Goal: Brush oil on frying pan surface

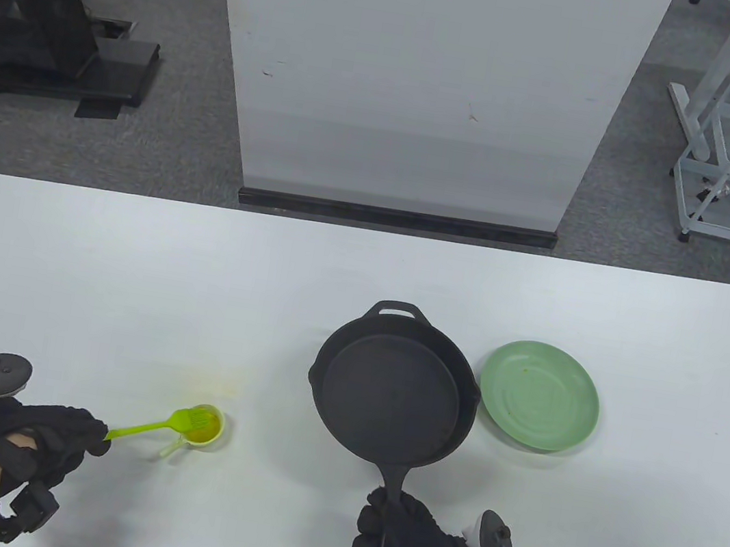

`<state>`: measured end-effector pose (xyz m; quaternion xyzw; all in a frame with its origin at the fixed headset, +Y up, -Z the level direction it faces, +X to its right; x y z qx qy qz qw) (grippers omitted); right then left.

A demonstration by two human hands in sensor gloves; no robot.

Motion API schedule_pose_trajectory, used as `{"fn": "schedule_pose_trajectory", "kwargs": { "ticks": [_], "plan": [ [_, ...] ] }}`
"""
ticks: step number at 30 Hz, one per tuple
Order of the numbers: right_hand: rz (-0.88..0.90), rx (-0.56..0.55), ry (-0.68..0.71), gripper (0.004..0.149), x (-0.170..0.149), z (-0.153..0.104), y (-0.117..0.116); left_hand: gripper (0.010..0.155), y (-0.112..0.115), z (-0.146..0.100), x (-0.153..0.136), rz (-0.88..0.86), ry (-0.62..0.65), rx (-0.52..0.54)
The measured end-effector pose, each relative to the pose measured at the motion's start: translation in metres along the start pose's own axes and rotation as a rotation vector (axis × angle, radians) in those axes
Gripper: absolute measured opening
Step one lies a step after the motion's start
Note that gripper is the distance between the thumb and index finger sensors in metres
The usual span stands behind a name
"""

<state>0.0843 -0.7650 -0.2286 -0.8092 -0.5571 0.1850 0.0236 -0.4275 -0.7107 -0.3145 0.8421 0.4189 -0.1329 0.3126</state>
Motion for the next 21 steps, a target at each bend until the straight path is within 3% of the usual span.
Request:
{"fn": "schedule_pose_trajectory", "kwargs": {
  "ticks": [10,16,21],
  "plan": [
    [0.005,0.003,-0.008,0.057,0.000,0.000,-0.001,0.048,0.006,0.003,0.005,0.052,-0.024,0.027],
    [0.003,0.002,-0.012,0.057,0.000,0.000,-0.001,0.049,0.007,-0.018,0.018,0.161,0.076,0.221],
    [-0.001,0.003,-0.008,0.057,-0.001,0.000,-0.001,0.048,0.014,-0.032,0.026,0.207,0.152,0.306]
  ]
}}
Point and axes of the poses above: the tracker on the back of each hand, its own x axis roughly to the thumb side, its own z axis roughly from the wrist to the fingertips, y = z × x, the point moved 1 cm from there along z, roughly from the wrist to the fingertips, and after that the axes turned 5 degrees about -y, right-handed, at the moved point
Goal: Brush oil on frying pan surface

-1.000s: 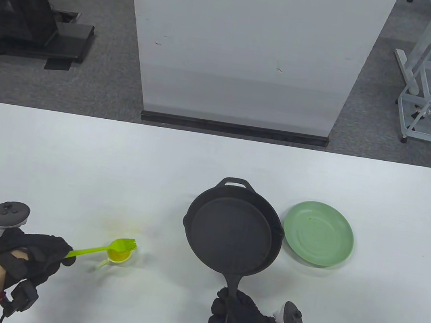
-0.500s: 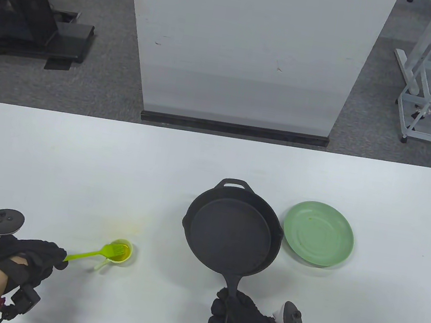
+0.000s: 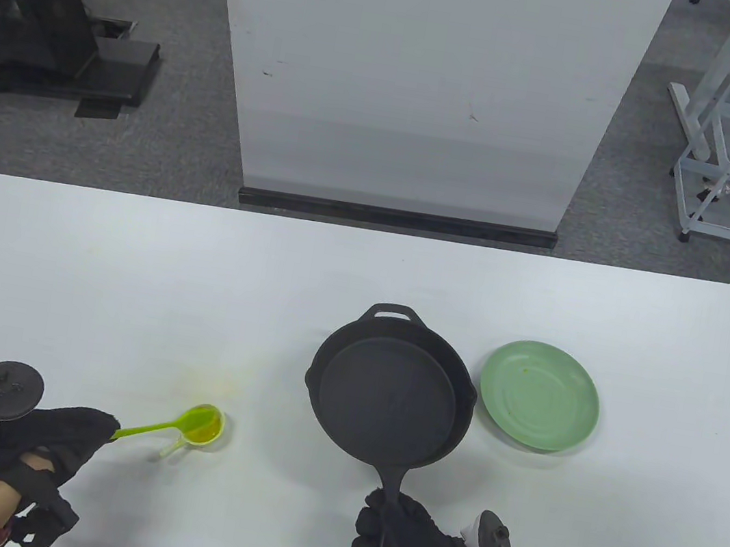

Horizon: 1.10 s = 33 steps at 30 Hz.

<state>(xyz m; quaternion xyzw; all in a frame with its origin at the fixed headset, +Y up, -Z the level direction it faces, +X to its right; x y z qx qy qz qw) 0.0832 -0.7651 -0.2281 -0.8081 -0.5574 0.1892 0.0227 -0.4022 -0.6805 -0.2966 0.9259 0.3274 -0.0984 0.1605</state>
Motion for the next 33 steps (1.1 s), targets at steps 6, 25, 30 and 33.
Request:
{"fn": "schedule_pose_trajectory", "kwargs": {
  "ticks": [6,25,30,33],
  "plan": [
    [0.001,-0.003,0.001,0.057,0.000,0.000,0.000,0.048,0.005,-0.005,0.007,0.031,0.043,0.049],
    [0.007,-0.004,-0.003,0.057,-0.001,0.000,0.000,0.052,0.007,-0.011,0.011,0.115,0.078,0.069],
    [0.007,-0.003,-0.004,0.057,-0.001,0.000,0.000,0.052,-0.001,-0.021,0.011,0.113,0.093,0.075],
    [0.005,-0.003,-0.003,0.057,-0.001,0.000,0.000,0.052,-0.001,-0.024,0.010,0.123,0.097,0.074]
  ]
}}
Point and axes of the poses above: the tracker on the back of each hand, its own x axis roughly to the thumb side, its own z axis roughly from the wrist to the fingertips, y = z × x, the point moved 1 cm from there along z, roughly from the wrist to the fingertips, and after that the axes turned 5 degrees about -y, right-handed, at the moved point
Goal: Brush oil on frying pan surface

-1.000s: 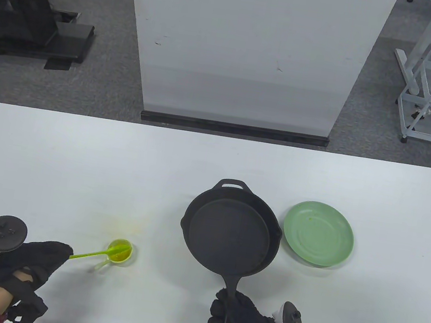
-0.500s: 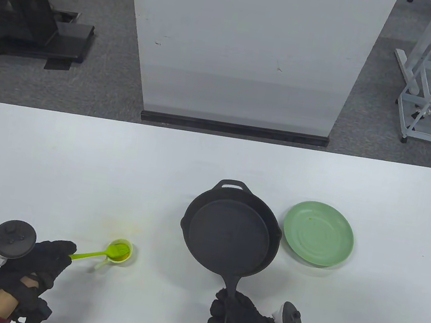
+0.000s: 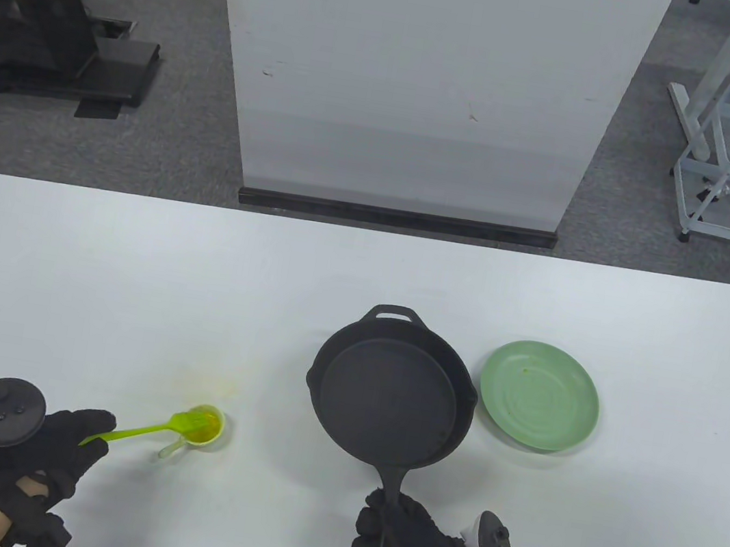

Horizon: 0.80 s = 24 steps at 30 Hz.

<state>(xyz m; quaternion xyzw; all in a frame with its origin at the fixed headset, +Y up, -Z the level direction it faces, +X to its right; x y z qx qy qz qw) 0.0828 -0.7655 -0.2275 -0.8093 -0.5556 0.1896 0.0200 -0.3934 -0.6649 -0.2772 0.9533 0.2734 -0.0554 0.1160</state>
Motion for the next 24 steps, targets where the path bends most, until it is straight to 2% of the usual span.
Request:
{"fn": "schedule_pose_trajectory", "kwargs": {
  "ticks": [5,8,14,24],
  "plan": [
    [0.000,-0.002,0.001,0.057,0.000,0.000,0.000,0.052,0.003,-0.001,-0.004,0.055,-0.032,-0.015],
    [0.001,-0.003,0.001,0.057,0.000,0.000,0.000,0.052,0.002,-0.004,-0.007,0.021,-0.040,-0.045],
    [-0.001,-0.001,0.000,0.057,0.000,0.000,0.000,0.052,-0.002,-0.011,-0.013,0.014,-0.045,-0.037],
    [-0.006,-0.007,0.003,0.057,0.000,0.000,0.001,0.052,0.002,-0.005,-0.005,0.036,-0.029,-0.044]
  ]
}}
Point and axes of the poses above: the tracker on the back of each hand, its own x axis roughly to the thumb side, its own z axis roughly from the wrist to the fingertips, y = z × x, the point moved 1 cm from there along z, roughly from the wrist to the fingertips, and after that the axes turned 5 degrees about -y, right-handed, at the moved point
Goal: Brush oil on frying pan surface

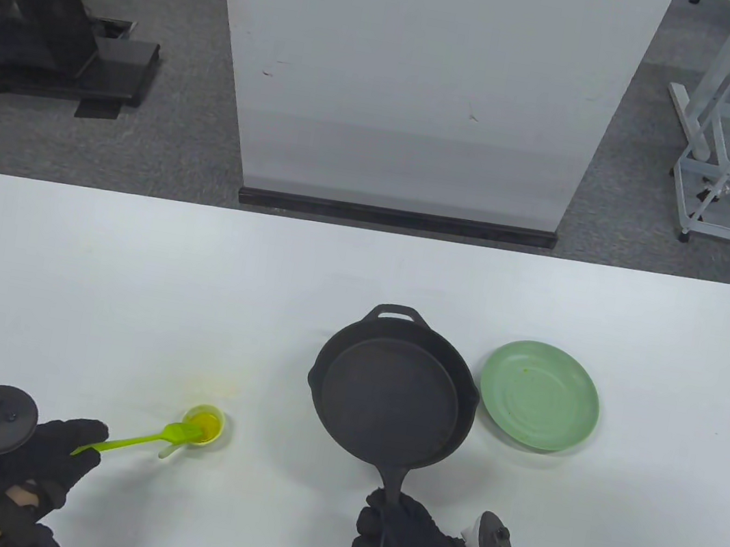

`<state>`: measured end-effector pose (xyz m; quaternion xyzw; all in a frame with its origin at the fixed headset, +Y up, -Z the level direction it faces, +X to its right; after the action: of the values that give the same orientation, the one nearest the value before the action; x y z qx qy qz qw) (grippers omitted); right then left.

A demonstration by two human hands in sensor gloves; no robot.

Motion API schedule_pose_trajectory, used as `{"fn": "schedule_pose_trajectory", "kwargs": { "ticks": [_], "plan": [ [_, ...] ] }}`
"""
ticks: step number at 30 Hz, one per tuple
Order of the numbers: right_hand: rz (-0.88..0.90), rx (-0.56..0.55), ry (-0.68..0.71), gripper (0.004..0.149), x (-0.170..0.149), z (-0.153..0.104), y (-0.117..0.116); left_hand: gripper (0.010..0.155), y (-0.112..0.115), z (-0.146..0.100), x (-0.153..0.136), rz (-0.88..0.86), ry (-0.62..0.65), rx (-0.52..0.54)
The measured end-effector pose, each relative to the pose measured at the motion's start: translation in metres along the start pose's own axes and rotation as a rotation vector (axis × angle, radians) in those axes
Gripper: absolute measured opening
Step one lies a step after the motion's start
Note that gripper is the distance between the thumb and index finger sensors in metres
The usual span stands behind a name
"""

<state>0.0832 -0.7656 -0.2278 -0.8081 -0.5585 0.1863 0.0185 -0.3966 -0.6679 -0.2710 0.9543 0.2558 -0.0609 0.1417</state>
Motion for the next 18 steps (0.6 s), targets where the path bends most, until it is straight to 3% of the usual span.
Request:
{"fn": "schedule_pose_trajectory", "kwargs": {
  "ticks": [4,18],
  "plan": [
    [0.001,0.001,-0.001,0.057,0.000,0.000,0.000,0.053,0.002,0.000,-0.001,0.019,-0.023,-0.040],
    [0.000,0.002,-0.004,0.057,0.000,0.000,0.000,0.049,-0.008,0.004,-0.003,-0.052,-0.018,0.007]
  ]
}}
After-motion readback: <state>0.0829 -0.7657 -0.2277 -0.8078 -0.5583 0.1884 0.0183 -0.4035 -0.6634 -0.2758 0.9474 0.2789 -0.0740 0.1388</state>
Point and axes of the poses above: the tracker on the back of each hand, its own x axis roughly to the thumb side, its own z axis roughly from the wrist to the fingertips, y = z × x, the point moved 1 cm from there along z, roughly from the wrist to the fingertips, and after that the axes turned 5 degrees about -y, right-handed, at the moved point
